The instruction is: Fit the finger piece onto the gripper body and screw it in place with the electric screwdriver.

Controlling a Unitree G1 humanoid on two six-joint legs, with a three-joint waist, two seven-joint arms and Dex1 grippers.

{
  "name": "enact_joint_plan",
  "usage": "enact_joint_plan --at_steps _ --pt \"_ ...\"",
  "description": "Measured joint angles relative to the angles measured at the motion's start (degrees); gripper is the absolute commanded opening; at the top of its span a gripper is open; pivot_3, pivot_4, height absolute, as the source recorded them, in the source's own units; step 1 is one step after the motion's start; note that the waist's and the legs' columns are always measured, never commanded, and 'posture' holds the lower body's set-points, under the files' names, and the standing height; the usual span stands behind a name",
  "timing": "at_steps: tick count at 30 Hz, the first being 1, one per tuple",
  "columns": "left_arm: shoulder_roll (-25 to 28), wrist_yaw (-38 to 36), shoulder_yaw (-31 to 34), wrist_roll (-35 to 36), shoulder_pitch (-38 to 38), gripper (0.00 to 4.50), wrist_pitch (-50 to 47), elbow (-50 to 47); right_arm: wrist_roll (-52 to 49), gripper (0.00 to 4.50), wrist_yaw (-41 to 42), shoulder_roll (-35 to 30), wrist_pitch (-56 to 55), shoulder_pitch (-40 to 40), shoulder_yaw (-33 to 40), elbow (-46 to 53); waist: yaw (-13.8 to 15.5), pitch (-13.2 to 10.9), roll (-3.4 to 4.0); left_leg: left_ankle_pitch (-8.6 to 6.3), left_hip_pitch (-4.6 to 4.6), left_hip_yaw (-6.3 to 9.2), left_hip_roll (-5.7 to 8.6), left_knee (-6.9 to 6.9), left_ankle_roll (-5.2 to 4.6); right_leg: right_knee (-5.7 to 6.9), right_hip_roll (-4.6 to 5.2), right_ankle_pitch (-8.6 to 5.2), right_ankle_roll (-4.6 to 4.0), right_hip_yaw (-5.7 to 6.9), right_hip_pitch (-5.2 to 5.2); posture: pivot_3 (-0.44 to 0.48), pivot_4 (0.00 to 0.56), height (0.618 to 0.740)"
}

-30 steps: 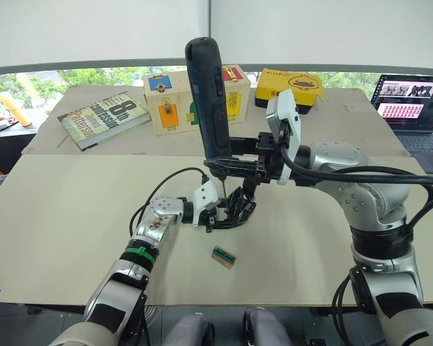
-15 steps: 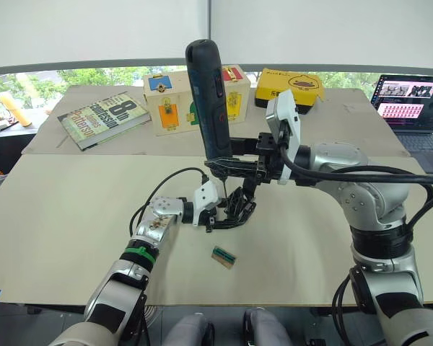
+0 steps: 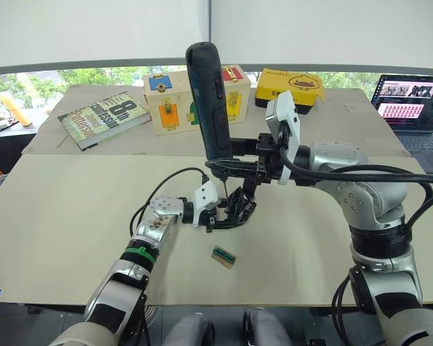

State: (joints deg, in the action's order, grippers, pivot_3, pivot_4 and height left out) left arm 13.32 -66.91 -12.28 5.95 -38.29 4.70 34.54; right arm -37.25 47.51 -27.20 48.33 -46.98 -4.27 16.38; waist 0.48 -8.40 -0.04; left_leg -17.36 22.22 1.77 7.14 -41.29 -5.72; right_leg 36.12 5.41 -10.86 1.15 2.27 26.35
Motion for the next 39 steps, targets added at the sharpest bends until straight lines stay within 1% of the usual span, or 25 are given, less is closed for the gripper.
enact_joint_plan --at_steps 20,26,39 --pt "-0.02 -0.02 0.01 0.0 -0.02 2.28 0.0 0.01 -0.21 1.89 -2.02 0.59 0.36 -0.42 0.82 -0.02 0.0 0.0 0.0 0.0 0.0 0.0 0.01 0.0 0.0 0.0 0.0 0.0 0.0 0.02 0.0 0.0 0.15 0.74" --pt "-0.09 -0.08 0.01 0.0 -0.03 2.28 0.01 0.05 -2.41 1.89 -4.05 0.5 2.11 -1.51 2.54 1.05 0.03 0.0 0.0 0.0 0.0 0.0 0.02 0.01 0.0 0.0 0.0 0.0 0.0 0.02 0.0 0.0 0.15 0.74" --pt "-0.05 -0.21 0.0 -0.01 -0.21 2.28 0.03 0.25 -4.06 1.89 -5.07 -0.37 2.44 -1.24 2.57 2.2 0.04 0.0 0.0 0.0 0.0 0.0 0.02 0.0 0.0 0.0 0.0 0.0 0.0 0.01 0.01 0.0 0.15 0.74"
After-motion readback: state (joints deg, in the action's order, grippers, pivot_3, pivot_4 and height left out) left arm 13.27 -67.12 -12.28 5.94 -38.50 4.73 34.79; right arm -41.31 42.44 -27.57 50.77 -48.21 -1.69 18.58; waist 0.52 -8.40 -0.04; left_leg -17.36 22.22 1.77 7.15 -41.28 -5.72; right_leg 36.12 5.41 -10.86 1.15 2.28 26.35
